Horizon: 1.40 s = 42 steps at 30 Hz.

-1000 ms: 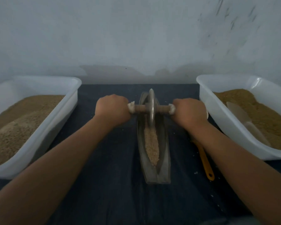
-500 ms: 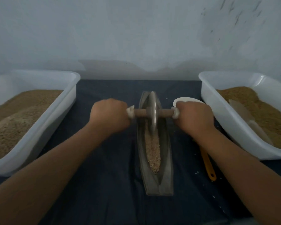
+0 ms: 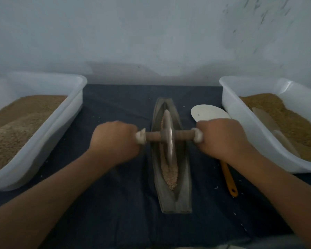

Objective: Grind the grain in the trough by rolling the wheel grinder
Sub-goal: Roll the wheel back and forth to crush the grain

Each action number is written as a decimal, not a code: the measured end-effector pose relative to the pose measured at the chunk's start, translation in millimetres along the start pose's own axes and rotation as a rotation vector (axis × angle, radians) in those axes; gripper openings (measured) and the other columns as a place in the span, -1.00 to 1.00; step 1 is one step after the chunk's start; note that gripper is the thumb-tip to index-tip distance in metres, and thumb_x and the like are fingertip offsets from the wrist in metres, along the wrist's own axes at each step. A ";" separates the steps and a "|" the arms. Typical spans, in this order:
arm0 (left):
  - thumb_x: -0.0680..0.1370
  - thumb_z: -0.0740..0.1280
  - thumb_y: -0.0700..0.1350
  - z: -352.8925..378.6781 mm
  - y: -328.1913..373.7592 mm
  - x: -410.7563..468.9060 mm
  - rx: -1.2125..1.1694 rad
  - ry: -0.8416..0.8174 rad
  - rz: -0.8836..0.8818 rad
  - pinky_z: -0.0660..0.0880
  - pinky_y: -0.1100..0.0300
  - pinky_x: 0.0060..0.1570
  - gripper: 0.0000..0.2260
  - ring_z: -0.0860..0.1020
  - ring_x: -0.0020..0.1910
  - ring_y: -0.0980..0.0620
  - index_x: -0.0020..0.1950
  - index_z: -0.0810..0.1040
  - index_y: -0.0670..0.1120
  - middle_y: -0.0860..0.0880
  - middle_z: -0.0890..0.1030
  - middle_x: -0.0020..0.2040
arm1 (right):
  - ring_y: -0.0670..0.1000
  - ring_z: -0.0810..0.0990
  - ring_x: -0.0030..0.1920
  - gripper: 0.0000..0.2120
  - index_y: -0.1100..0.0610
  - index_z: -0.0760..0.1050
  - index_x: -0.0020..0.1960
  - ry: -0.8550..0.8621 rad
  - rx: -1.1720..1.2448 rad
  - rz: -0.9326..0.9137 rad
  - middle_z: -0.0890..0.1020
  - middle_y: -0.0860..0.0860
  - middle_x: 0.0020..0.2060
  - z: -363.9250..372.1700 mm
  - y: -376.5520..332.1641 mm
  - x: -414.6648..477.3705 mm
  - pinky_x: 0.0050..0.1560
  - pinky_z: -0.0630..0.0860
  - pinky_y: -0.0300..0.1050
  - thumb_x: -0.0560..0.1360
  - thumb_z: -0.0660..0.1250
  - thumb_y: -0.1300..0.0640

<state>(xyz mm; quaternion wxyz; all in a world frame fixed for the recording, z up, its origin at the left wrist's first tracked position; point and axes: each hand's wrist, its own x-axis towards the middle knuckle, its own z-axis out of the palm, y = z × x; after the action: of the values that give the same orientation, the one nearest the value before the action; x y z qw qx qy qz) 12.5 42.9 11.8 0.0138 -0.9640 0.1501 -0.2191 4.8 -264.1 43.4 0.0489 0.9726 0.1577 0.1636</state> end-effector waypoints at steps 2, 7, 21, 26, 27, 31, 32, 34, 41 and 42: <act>0.42 0.28 0.17 7.3 -3.1 41.3 0.021 -0.086 -0.090 0.34 0.20 -0.40 -0.72 0.46 -0.45 0.00 -0.37 0.41 0.01 0.08 0.45 -0.42 | -0.17 0.29 -0.44 -0.66 -0.06 0.30 -0.30 0.027 -0.011 0.085 0.35 -0.13 -0.43 10.3 2.7 34.7 -0.39 0.10 -0.20 0.60 0.29 -0.08; 0.45 0.34 0.13 -0.6 0.0 81.7 0.043 -0.153 -0.110 0.41 0.16 -0.34 -0.70 0.46 -0.42 -0.02 -0.37 0.44 -0.02 0.05 0.48 -0.40 | 0.05 0.59 -0.28 -0.68 -0.02 0.43 -0.26 -0.010 0.073 0.203 0.56 -0.05 -0.31 25.9 6.7 54.2 -0.23 0.49 -0.03 0.60 0.14 -0.12; 0.46 0.31 0.15 4.9 -1.9 54.9 -0.014 -0.130 -0.132 0.40 0.18 -0.36 -0.71 0.47 -0.42 -0.01 -0.35 0.43 0.01 0.06 0.51 -0.38 | -0.01 0.47 -0.43 -0.63 0.01 0.41 -0.27 0.122 0.004 0.127 0.46 -0.08 -0.42 29.7 5.4 44.9 -0.37 0.44 -0.08 0.65 0.15 -0.12; 0.48 0.32 0.15 4.1 -2.6 58.2 -0.012 -0.169 -0.116 0.39 0.18 -0.38 -0.72 0.48 -0.42 0.02 -0.34 0.47 0.02 0.08 0.50 -0.39 | 0.13 0.67 0.01 -0.71 0.08 0.61 0.05 -0.068 0.132 0.117 0.68 0.07 -0.02 21.2 8.8 44.4 0.11 0.49 -0.01 0.72 0.21 -0.06; 0.47 0.34 0.15 3.0 -2.7 39.6 -0.002 -0.150 -0.092 0.38 0.19 -0.39 -0.72 0.48 -0.44 0.02 -0.35 0.42 0.03 0.09 0.48 -0.41 | 0.11 0.64 0.16 -0.74 0.10 0.61 0.19 -0.201 0.166 0.095 0.67 0.08 0.13 19.2 10.0 35.4 0.20 0.37 -0.11 0.74 0.21 -0.02; 0.36 0.50 0.10 -8.4 -0.3 -27.2 -0.024 0.049 0.107 0.18 0.28 -0.47 -0.52 0.31 -0.59 0.00 -0.39 0.16 0.08 0.13 0.26 -0.51 | -0.07 0.44 -0.47 -0.74 -0.16 0.39 -0.24 -0.029 0.037 -0.017 0.43 -0.18 -0.43 10.7 2.2 -26.4 -0.59 0.17 -0.26 0.46 0.48 -0.08; 0.34 0.51 0.11 -10.3 -0.6 -29.1 -0.012 0.069 0.118 0.14 0.30 -0.47 -0.50 0.27 -0.61 0.00 -0.38 0.14 0.09 0.13 0.23 -0.51 | -0.11 0.37 -0.51 -0.67 -0.14 0.29 -0.30 -0.015 0.055 0.000 0.35 -0.16 -0.49 9.5 2.5 -34.0 -0.54 0.39 -0.05 0.42 0.46 -0.12; 0.32 0.46 0.13 -11.8 1.5 -14.4 0.054 0.045 0.102 0.09 0.31 -0.44 -0.52 0.21 -0.60 0.02 -0.40 0.13 0.07 0.13 0.21 -0.51 | -0.15 0.36 -0.51 -0.66 -0.14 0.23 -0.31 0.052 0.065 0.026 0.36 -0.15 -0.50 16.9 4.6 -30.5 -0.51 0.45 -0.06 0.52 0.30 -0.20; 0.44 0.35 0.25 -2.3 1.5 93.0 0.078 -0.141 -0.046 0.43 0.15 -0.31 -0.64 0.47 -0.39 -0.05 -0.37 0.40 0.02 0.07 0.44 -0.39 | 0.04 0.52 -0.34 -0.68 0.01 0.41 -0.28 0.083 0.092 0.202 0.52 -0.03 -0.37 38.9 8.9 52.5 -0.30 0.45 -0.03 0.62 0.18 -0.06; 0.46 0.35 0.24 -2.3 2.9 90.7 0.072 -0.138 -0.060 0.45 0.14 -0.30 -0.64 0.47 -0.39 -0.04 -0.36 0.41 0.02 0.06 0.45 -0.39 | 0.04 0.53 -0.34 -0.68 0.01 0.42 -0.29 0.072 0.077 0.195 0.52 -0.04 -0.37 36.1 9.7 54.0 -0.31 0.44 -0.04 0.61 0.19 -0.06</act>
<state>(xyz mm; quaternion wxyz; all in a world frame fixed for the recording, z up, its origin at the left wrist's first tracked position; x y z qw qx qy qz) 88.6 13.4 51.6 0.0521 -0.9797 0.1122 -0.1577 68.1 -257.4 27.1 -0.0106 0.9780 0.0701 0.1963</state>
